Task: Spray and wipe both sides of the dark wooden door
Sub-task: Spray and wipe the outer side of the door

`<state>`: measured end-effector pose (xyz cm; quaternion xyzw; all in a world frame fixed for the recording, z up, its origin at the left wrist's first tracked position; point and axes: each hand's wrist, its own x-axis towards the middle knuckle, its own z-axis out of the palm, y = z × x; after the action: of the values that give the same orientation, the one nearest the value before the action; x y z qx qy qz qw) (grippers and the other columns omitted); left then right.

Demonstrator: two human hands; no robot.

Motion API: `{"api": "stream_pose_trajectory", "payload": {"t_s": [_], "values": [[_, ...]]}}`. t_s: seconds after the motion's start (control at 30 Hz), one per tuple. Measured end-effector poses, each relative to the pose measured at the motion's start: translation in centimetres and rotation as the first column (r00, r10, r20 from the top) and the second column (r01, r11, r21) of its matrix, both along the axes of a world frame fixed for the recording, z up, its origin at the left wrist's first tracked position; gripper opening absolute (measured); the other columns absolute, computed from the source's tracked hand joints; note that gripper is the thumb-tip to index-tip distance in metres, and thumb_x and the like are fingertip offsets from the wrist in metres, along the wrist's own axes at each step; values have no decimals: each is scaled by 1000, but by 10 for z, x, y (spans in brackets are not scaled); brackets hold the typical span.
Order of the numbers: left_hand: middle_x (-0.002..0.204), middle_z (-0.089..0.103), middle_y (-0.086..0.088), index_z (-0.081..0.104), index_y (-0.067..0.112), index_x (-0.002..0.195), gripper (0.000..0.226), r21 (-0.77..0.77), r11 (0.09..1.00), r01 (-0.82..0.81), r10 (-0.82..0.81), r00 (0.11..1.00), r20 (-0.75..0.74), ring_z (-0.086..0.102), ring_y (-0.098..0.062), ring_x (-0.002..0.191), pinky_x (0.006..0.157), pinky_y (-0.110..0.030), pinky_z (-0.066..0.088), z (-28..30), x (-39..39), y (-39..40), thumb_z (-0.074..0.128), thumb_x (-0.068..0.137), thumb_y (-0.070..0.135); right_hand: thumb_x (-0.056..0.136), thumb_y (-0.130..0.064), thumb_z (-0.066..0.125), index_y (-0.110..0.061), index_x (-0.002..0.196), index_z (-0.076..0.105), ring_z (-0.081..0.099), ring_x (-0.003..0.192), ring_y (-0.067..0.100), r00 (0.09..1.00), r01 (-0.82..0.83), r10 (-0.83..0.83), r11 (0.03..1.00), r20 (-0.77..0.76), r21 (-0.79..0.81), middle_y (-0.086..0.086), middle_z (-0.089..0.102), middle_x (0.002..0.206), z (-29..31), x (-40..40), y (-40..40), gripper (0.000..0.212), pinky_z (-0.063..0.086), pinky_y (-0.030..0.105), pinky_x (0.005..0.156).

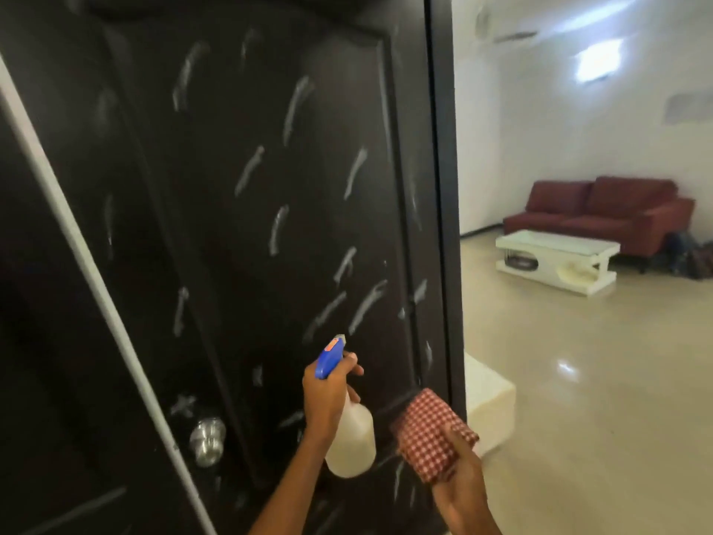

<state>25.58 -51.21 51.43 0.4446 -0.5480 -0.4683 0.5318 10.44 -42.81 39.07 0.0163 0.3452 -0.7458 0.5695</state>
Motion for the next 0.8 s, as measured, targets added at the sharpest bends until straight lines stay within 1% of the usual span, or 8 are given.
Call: {"api": "stream_pose_trajectory", "payload": {"t_s": [0.1,0.2,0.27,0.33,0.43,0.53,0.7,0.8], "values": [[77,72,-14,71,8,90,7,-71,997,20,-22,999,-24,54,-26,46,51,-33,48,54,1,-44,67,92,13,98,-35,53,-1,151,34,32,144,39,998,-45,44,999,-42,-17,19,35,158,59,-5,-68,67,23,50,119],[78,72,-15,70,5,90,10,-131,991,26,-29,999,-25,55,-24,46,49,-30,49,108,-2,-74,68,91,15,87,-47,58,-9,155,28,32,144,37,976,-6,-24,991,-216,-135,15,33,159,119,-13,-125,84,23,51,121],[78,73,-14,69,5,91,11,-179,983,29,-33,999,-19,56,-24,47,51,-30,51,142,-6,-90,68,92,16,97,-40,52,-8,155,28,36,141,39,936,75,-148,970,-320,-231,18,35,157,152,-19,-153,71,30,48,116],[78,73,-14,69,6,93,10,-229,973,21,-24,1000,-11,57,-23,48,52,-30,51,176,-13,-103,68,92,16,103,-31,46,-6,154,28,41,137,42,853,157,-286,938,-436,-308,22,38,154,181,-25,-173,60,39,44,109],[80,73,-15,68,7,94,10,-295,955,20,-23,1000,-7,57,-22,48,51,-29,50,221,-28,-123,66,92,17,100,-44,44,-20,157,25,37,143,32,812,169,-373,886,-448,-432,8,36,158,226,-40,-206,65,30,44,116],[79,74,-11,68,5,94,14,-363,931,25,-14,999,33,58,-22,50,54,-30,51,260,-49,-142,64,93,19,103,-45,40,-29,158,20,34,145,28,763,170,-451,832,-464,-528,2,32,160,273,-63,-243,61,28,43,118],[80,74,-14,69,5,92,12,-451,893,1,24,998,49,59,-19,48,52,-29,51,324,-105,-186,64,93,16,92,-53,56,-34,159,13,35,144,26,643,113,-542,766,-542,-633,0,31,160,348,-131,-319,81,31,43,118],[78,74,-12,69,4,94,14,-511,859,-15,50,997,54,58,-20,48,53,-30,50,363,-145,-217,64,93,17,97,-47,53,-32,160,9,29,148,26,527,86,-622,717,-580,-691,0,22,164,403,-182,-358,78,28,39,117]]}}
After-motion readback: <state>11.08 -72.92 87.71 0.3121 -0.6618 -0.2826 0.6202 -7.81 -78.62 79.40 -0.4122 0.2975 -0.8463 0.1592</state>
